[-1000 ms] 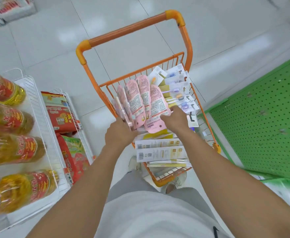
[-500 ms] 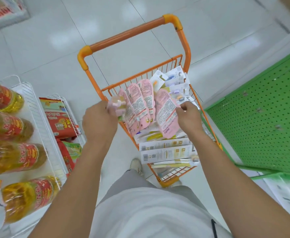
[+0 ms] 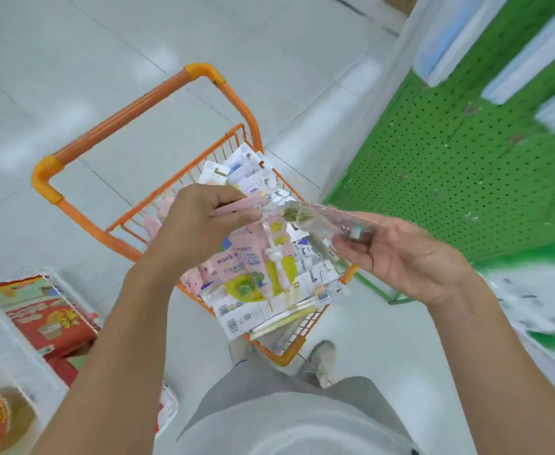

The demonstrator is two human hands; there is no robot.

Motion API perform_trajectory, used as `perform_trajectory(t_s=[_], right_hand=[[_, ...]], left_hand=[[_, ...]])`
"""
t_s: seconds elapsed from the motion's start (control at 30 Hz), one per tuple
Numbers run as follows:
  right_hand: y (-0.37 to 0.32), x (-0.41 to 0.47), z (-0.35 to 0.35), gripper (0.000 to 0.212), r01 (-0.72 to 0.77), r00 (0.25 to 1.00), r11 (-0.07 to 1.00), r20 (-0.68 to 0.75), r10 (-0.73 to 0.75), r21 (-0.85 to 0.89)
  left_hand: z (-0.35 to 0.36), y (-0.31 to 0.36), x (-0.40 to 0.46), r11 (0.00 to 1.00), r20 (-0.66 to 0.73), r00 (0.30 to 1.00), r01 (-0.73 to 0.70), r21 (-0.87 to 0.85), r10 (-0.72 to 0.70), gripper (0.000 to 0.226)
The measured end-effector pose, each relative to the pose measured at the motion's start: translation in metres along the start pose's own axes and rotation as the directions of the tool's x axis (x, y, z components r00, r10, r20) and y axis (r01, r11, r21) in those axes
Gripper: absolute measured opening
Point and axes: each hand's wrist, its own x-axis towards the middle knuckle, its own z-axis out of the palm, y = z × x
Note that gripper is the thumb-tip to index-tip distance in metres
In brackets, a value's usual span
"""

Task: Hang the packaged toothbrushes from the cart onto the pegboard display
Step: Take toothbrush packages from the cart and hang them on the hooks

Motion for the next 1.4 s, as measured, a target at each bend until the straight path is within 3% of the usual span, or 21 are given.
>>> perform_trajectory(t_s=[0.07, 0.13, 0.17, 0.27, 0.43, 0.53, 0.7, 0.8, 0.87, 0.93, 1.0, 1.07, 1.17, 1.4], right_hand=[[0.002, -0.023, -0.01, 0.053, 0.058, 0.988, 0.998, -0.143, -0.06, -0.018], [0.003, -0.045, -0.016, 0.02, 0.085, 0.916, 0.99, -0.382, -0.122, -0.112], [0.003, -0.056, -0.022, 0.014, 0.077, 0.872, 0.988, -0.47, -0.133, -0.136], [0.003, -0.093, -0.05, 0.037, -0.005, 0.767, 0.977, -0.627, -0.132, -0.212], [0.004, -0.166, -0.103, 0.047, -0.026, 0.77, 0.967, -0.622, -0.142, -0.252], [0.001, -0.206, -0.133, 0.058, -0.069, 0.767, 0.94, -0.62, -0.163, -0.333], [-0.008, -0.281, -0.197, 0.057, -0.107, 0.645, 0.877, -0.704, -0.297, -0.468], [-0.006, -0.31, -0.237, 0.056, -0.136, 0.558, 0.755, -0.68, -0.477, -0.641], [-0.002, -0.319, -0.257, 0.044, 0.01, 0.551, 0.737, -0.612, -0.568, -0.676], [0.004, -0.317, -0.272, 0.022, 0.248, 0.537, 0.801, -0.611, -0.582, -0.545], [0.011, -0.31, -0.285, 0.014, 0.353, 0.525, 0.817, -0.627, -0.576, -0.456], [0.014, -0.3, -0.296, 0.013, 0.333, 0.495, 0.814, -0.647, -0.58, -0.476], [0.005, -0.286, -0.312, 0.012, 0.249, 0.423, 0.821, -0.705, -0.57, -0.514], [-0.033, -0.237, -0.372, 0.017, -0.026, 0.428, 0.823, -0.75, -0.505, -0.568]], left_hand=[[0.027, 0.01, 0.014, 0.999, 0.101, 0.994, -0.049, -0.02, 0.051, 0.015], [0.056, 0.026, 0.023, 0.994, 0.171, 0.983, -0.059, -0.089, 0.073, 0.016], [0.07, 0.035, 0.026, 0.991, 0.21, 0.974, -0.054, -0.122, 0.079, 0.022], [0.12, 0.071, 0.028, 0.985, 0.36, 0.922, -0.093, -0.147, 0.141, 0.03], [0.218, 0.124, 0.011, 0.982, 0.493, 0.849, -0.165, -0.095, 0.191, 0.023], [0.263, 0.144, 0.001, 0.979, 0.484, 0.852, -0.198, -0.053, 0.199, 0.024], [0.353, 0.19, -0.021, 0.985, 0.518, 0.839, -0.154, -0.073, 0.17, 0.016], [0.393, 0.208, -0.029, 0.987, 0.555, 0.818, -0.158, -0.033, 0.15, 0.019], [0.414, 0.212, -0.031, 0.984, 0.574, 0.805, -0.176, -0.008, 0.149, 0.027], [0.428, 0.214, -0.03, 0.982, 0.58, 0.801, -0.187, 0.003, 0.151, 0.028], [0.439, 0.212, -0.026, 0.979, 0.563, 0.812, -0.2, 0.022, 0.153, 0.023], [0.444, 0.209, -0.018, 0.98, 0.493, 0.855, -0.196, 0.024, 0.159, 0.011], [0.451, 0.201, 0.001, 0.98, 0.37, 0.917, -0.187, 0.071, 0.148, 0.02], [0.466, 0.186, 0.039, 0.98, 0.445, 0.882, -0.194, 0.048, 0.152, 0.022]])
